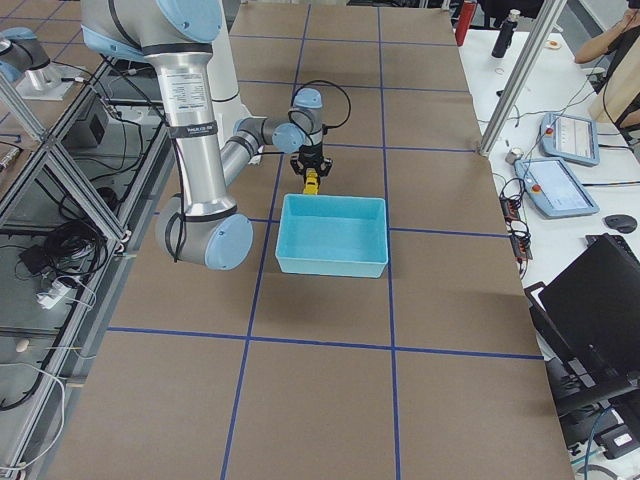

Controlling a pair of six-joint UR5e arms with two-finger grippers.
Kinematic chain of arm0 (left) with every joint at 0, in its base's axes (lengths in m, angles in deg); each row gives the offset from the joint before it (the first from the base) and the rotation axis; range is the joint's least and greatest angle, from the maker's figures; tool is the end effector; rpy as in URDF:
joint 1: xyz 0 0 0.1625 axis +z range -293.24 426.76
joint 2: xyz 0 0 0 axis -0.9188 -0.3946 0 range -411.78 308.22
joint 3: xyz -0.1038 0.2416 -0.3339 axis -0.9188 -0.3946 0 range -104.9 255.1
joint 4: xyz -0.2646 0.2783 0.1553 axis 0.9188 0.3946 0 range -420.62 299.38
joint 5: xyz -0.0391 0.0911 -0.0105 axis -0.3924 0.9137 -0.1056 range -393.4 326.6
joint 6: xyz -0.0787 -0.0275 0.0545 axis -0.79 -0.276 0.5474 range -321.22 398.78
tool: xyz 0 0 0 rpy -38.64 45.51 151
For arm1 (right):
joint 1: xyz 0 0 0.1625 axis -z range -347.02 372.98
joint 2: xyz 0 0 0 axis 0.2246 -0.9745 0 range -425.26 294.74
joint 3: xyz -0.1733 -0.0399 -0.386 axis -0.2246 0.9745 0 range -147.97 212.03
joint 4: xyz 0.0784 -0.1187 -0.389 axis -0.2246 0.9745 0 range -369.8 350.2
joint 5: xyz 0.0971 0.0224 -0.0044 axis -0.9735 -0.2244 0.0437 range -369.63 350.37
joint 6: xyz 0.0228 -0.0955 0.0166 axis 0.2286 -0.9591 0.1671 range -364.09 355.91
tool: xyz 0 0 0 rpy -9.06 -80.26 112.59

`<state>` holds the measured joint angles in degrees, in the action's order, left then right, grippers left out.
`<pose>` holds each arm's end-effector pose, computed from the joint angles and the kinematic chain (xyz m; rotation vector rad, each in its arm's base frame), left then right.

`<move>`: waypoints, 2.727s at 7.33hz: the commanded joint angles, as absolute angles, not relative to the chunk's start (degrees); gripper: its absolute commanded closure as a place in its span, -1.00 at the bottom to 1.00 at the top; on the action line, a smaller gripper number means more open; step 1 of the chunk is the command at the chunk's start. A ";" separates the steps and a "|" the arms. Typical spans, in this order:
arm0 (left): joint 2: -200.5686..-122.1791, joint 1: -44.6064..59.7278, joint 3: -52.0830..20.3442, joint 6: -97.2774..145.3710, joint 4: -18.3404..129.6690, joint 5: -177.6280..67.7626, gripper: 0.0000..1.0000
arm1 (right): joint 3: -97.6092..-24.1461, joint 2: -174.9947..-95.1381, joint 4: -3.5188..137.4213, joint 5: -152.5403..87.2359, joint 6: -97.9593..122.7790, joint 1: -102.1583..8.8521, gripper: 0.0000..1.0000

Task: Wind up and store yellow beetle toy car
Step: 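Lift the car with the right gripper and carry it over the bin, then lower the car into the blue bin and open the right gripper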

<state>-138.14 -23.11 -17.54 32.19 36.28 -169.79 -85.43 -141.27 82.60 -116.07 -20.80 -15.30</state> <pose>-0.0601 -0.4715 0.6515 0.0497 0.8134 -0.0647 -0.4209 -0.3456 0.3266 0.5675 -0.5610 -1.4004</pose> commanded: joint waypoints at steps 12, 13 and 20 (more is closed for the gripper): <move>-138.18 -23.16 -17.54 32.19 36.24 -169.72 -1.00 | -80.14 -145.68 87.26 -126.44 -51.91 -38.35 1.00; -138.18 -23.16 -17.54 32.19 36.24 -169.72 -1.00 | -76.99 -146.98 82.28 -126.44 -50.95 -37.74 1.00; -138.18 -23.16 -17.54 32.19 36.24 -169.72 -1.00 | -74.14 -151.21 72.73 -126.26 -41.02 -31.23 1.00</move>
<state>-138.18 -23.16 -17.54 32.19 36.24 -169.72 -73.54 -150.63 72.83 -126.10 -42.43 -31.76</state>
